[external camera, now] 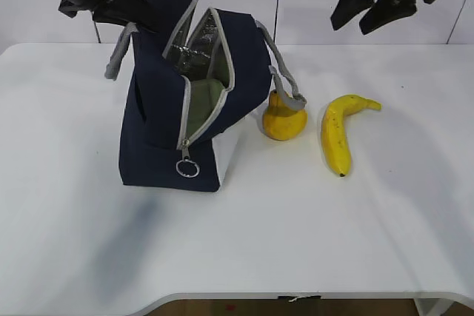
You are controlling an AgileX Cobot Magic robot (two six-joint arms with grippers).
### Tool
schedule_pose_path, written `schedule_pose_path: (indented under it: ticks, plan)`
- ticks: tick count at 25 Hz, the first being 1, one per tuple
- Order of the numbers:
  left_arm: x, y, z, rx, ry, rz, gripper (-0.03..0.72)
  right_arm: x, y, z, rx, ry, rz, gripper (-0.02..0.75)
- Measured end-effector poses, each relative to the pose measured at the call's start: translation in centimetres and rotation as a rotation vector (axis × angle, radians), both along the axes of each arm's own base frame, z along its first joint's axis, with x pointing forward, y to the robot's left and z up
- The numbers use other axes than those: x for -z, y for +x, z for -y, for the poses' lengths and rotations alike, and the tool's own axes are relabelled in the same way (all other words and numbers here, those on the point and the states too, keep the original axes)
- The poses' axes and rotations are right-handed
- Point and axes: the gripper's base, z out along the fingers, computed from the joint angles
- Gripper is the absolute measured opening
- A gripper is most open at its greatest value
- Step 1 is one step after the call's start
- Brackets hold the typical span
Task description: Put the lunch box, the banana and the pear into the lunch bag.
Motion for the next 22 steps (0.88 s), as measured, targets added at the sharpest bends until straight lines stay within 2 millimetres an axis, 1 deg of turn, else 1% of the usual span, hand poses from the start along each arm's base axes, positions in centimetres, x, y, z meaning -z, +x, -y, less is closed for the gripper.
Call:
schedule_pose_path:
  ticks: [3, 4, 6, 9, 11, 14, 19, 22]
  plan:
    - [0.0, 0.0, 0.0, 0.001, 0.001, 0.001, -0.002, 0.1, 0.1, 1.3, 0.066, -0.022, -0.015, 0.449]
    - [0.0, 0.0, 0.0, 0.001, 0.001, 0.001, -0.002, 0.2, 0.1, 1.5, 0.081, -0.029, -0.019, 0.449]
    - [0.0, 0.0, 0.0, 0.001, -0.002, 0.001, -0.002, 0.8, 0.0, 1.5, 0.096, -0.028, -0.048, 0.449]
    - [-0.1, 0.0, 0.1, 0.0, -0.014, -0.002, -0.002, 2.8, 0.0, 1.5, 0.103, -0.028, -0.115, 0.449]
    - [-0.1, 0.0, 0.1, 0.001, -0.02, 0.0, -0.002, 4.7, 0.0, 1.5, 0.105, -0.031, -0.172, 0.454]
    - [-0.2, 0.0, 0.2, 0.001, -0.026, -0.001, -0.002, 6.7, 0.2, 1.5, 0.105, -0.034, -0.227, 0.463]
    - [-0.2, 0.0, 0.2, 0.002, -0.029, 0.0, -0.002, 8.2, 0.6, 1.4, 0.105, -0.022, -0.259, 0.495]
    - [-0.2, 0.0, 0.2, 0.004, -0.028, 0.001, -0.002, 9.5, 1.0, 1.1, 0.104, 0.017, -0.292, 0.503]
